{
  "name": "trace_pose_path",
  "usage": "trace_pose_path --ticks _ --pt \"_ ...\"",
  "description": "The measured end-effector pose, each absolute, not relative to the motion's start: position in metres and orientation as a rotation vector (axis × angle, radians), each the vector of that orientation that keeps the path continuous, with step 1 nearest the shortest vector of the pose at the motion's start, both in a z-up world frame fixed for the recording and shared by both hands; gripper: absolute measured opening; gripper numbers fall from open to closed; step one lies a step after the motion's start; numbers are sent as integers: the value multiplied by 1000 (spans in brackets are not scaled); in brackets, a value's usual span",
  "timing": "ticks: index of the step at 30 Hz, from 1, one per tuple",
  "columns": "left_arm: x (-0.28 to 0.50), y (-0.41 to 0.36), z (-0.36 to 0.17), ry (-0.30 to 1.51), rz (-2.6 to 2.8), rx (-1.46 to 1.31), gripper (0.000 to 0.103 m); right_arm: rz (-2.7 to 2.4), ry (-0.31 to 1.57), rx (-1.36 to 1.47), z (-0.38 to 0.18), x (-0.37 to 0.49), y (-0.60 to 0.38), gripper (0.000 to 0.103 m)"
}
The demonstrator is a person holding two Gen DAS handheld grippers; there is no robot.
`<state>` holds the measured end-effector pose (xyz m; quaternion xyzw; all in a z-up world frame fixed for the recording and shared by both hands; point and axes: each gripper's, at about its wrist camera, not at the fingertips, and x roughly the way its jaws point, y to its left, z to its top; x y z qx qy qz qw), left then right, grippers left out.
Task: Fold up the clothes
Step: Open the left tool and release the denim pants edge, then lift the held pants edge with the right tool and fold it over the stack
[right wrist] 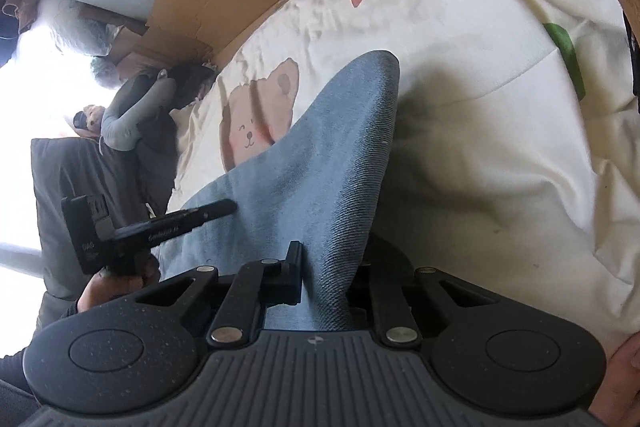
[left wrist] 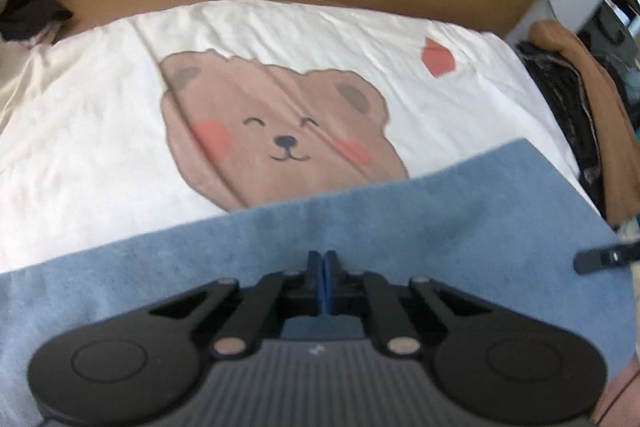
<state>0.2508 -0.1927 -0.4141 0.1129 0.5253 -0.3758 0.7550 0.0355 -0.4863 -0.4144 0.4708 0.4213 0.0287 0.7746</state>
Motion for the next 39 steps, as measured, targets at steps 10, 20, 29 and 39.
trace_pose_path --ticks 10,20,29,39 --pt "258 -206 -421 1123 -853 249 3 52 926 973 -401 40 -481 7" --pt "264 -146 -372 1095 -878 171 18 -21 998 834 -361 56 -456 6" --pt "275 -56 -340 1066 -710 88 54 -64 1090 720 -303 86 -424 6" --pt "257 27 -346 1066 -592 -73 57 -78 1191 544 -249 124 -371 6"
